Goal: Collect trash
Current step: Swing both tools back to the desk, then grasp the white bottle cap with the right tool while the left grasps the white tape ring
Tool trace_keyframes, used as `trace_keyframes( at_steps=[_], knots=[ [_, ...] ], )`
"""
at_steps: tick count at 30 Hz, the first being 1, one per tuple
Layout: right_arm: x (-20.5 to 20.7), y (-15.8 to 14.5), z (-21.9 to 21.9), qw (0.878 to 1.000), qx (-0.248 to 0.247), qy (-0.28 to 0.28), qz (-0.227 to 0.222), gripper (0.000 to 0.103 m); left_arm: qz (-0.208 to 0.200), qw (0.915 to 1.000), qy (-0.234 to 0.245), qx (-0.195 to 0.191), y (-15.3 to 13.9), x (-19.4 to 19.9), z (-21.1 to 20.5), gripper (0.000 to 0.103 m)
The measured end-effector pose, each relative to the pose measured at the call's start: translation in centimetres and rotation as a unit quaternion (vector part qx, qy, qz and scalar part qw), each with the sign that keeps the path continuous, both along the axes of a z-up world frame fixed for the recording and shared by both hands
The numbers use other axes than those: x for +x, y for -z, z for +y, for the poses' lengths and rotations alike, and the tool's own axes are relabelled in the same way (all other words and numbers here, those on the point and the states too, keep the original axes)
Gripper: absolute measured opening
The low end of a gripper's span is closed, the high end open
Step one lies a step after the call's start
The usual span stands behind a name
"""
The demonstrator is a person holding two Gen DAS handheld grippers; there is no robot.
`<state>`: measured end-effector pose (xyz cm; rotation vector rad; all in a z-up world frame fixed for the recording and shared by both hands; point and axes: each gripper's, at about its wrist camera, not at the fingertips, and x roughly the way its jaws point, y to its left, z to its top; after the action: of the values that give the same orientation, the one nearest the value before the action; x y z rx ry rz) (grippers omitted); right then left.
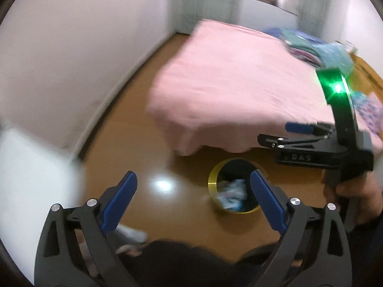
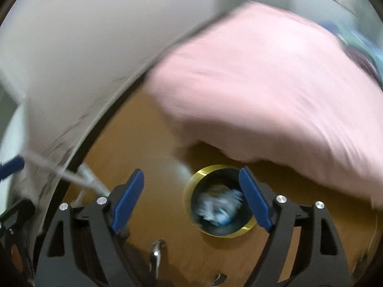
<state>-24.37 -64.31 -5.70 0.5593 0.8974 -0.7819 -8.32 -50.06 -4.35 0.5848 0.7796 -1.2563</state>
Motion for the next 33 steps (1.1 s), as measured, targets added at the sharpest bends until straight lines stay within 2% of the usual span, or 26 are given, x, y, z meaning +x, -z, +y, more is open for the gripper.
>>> trace_keyframes(
  at_steps=[2, 4, 7, 10, 12, 15, 18, 20, 21, 22, 25, 27, 32, 33],
  knots=[
    [5.2, -1.7, 3.0, 0.997, -0.001, -0.072, -0.015, 0.08, -0.009, 0.9991, -0.042, 0.002, -1.4, 3.2, 4.1, 0.093],
    [11.2, -3.4, 6.9, 0.988, 0.004, -0.15, -0.033, 0.082, -0.013, 0.9958, -0.091, 0.0, -2.5, 6.6, 8.6, 0.093],
    [18.9, -5.2, 12.8, 0.966, 0.011, -0.255, -0.048, 0.082, -0.019, 0.981, -0.192, -0.013, -4.0, 11.9, 16.8, 0.093],
    [26.2, -6.2, 19.2, 0.934, 0.028, -0.351, -0.057, 0.082, -0.005, 0.9574, -0.288, -0.024, -4.8, 16.4, 25.3, 0.093],
    [31.1, -6.6, 23.9, 0.909, 0.045, -0.409, -0.06, 0.082, -0.012, 0.9338, -0.357, -0.024, -5.0, 18.9, 31.3, 0.093],
    [36.5, -6.5, 29.5, 0.881, 0.054, -0.467, -0.056, 0.081, -0.02, 0.9057, -0.423, -0.014, -5.0, 20.9, 37.5, 0.093],
    [41.9, -5.5, 35.5, 0.852, 0.054, -0.52, -0.036, 0.074, -0.012, 0.8756, -0.483, -0.011, -4.4, 22.1, 43.6, 0.093],
    [43.6, -5.2, 38.3, 0.841, 0.049, -0.539, -0.027, 0.07, -0.006, 0.8658, -0.5, -0.009, -3.9, 22.3, 45.8, 0.093],
    [45.2, -4.6, 40.0, 0.833, 0.046, -0.551, -0.018, 0.066, -0.002, 0.8621, -0.507, -0.007, -3.6, 22.4, 46.8, 0.093],
    [46.3, -4.3, 40.6, 0.83, 0.042, -0.556, -0.012, 0.062, 0.004, 0.8568, -0.516, -0.003, -3.1, 22.6, 47.8, 0.093],
    [48.9, -3.2, 42.7, 0.825, 0.024, -0.564, 0.009, 0.055, 0.014, 0.8535, -0.521, 0.001, -2.1, 23.1, 50.2, 0.093],
    [50.4, -2.5, 43.2, 0.826, 0.02, -0.564, 0.018, 0.052, 0.015, 0.8548, -0.519, 0.005, -1.6, 23.7, 51.0, 0.093],
    [52.0, -2.5, 44.3, 0.819, 0.004, -0.573, 0.02, 0.044, 0.009, 0.8687, -0.495, 0.017, -0.9, 25.6, 50.2, 0.093],
    [52.0, -2.6, 44.4, 0.816, 0.003, -0.577, 0.02, 0.032, 0.008, 0.8737, -0.486, 0.02, -0.9, 26.2, 49.7, 0.093]
  ],
)
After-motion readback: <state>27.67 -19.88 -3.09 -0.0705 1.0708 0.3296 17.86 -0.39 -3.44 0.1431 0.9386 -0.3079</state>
